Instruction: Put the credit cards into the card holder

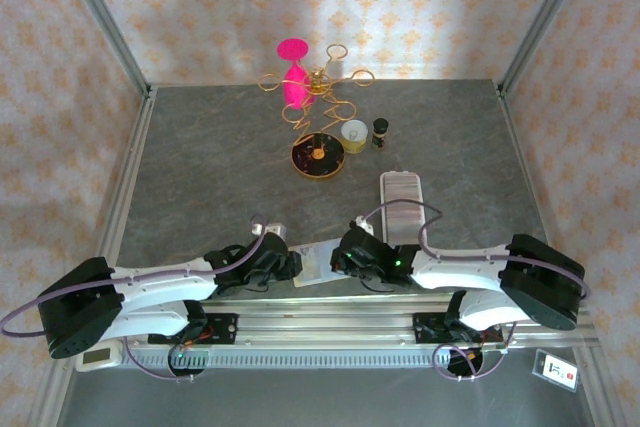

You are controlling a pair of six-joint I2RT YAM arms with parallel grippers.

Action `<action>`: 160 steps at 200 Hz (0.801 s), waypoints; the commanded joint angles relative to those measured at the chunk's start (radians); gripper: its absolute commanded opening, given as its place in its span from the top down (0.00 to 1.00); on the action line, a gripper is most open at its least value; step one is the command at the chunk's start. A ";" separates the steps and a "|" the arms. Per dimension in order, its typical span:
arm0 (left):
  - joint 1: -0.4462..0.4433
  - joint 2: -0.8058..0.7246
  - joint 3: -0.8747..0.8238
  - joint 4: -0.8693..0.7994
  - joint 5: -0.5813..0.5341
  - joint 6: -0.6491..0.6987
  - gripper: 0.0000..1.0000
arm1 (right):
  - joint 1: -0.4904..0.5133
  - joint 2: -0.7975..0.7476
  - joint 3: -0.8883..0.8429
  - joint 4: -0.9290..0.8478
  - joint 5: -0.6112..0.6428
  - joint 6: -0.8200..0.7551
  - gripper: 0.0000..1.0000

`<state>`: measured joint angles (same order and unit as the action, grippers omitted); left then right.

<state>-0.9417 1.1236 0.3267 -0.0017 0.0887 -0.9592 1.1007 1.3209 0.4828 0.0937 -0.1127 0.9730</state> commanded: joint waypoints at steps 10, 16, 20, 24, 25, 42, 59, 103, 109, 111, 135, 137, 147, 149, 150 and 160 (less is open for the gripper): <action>0.036 0.005 -0.003 0.049 -0.042 0.011 0.69 | 0.040 0.032 0.050 0.068 0.011 0.008 1.00; 0.046 0.005 -0.004 0.059 -0.037 0.017 0.69 | 0.045 0.039 0.054 0.077 0.011 0.010 1.00; 0.051 0.004 -0.003 0.064 -0.037 0.018 0.69 | 0.045 0.044 0.057 0.087 0.008 0.012 1.00; 0.060 0.005 -0.005 0.068 -0.038 0.019 0.69 | 0.047 0.049 0.059 0.094 0.003 0.013 1.00; 0.062 0.006 -0.005 0.069 -0.038 0.020 0.69 | 0.047 0.051 0.061 0.096 0.003 0.013 1.00; 0.105 0.004 0.006 0.072 -0.022 0.032 0.69 | 0.052 0.071 0.078 0.109 0.002 0.021 1.00; 0.126 -0.005 0.025 0.058 -0.014 0.044 0.66 | 0.059 0.094 0.096 0.117 0.011 0.028 1.00; 0.135 -0.089 0.013 -0.036 -0.074 0.029 0.51 | 0.068 0.170 0.138 0.132 0.008 0.033 0.97; 0.140 -0.105 0.001 -0.037 -0.076 0.020 0.51 | 0.067 0.178 0.141 0.135 0.006 0.035 0.97; 0.144 -0.109 -0.003 -0.038 -0.078 0.020 0.51 | 0.067 0.180 0.141 0.137 0.005 0.035 0.97; 0.162 -0.159 -0.033 -0.062 -0.081 -0.006 0.49 | 0.069 0.200 0.144 0.167 -0.009 0.039 0.96; 0.164 -0.163 -0.034 -0.063 -0.080 -0.007 0.49 | 0.069 0.203 0.143 0.171 -0.010 0.039 0.96; 0.163 -0.178 -0.041 -0.068 -0.077 -0.012 0.49 | 0.073 0.214 0.145 0.187 -0.018 0.038 0.90; 0.164 -0.180 -0.040 -0.069 -0.076 -0.013 0.48 | 0.074 0.214 0.145 0.190 -0.021 0.037 0.90; 0.164 -0.182 -0.041 -0.069 -0.076 -0.013 0.49 | 0.074 0.216 0.145 0.191 -0.021 0.037 0.90; 0.164 -0.191 -0.049 -0.076 -0.074 -0.017 0.47 | 0.077 0.232 0.151 0.201 -0.035 0.031 0.90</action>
<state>-0.7834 0.9596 0.3050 -0.0189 0.0402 -0.9524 1.1645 1.5246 0.6025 0.2409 -0.1318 1.0023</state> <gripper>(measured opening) 0.519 0.096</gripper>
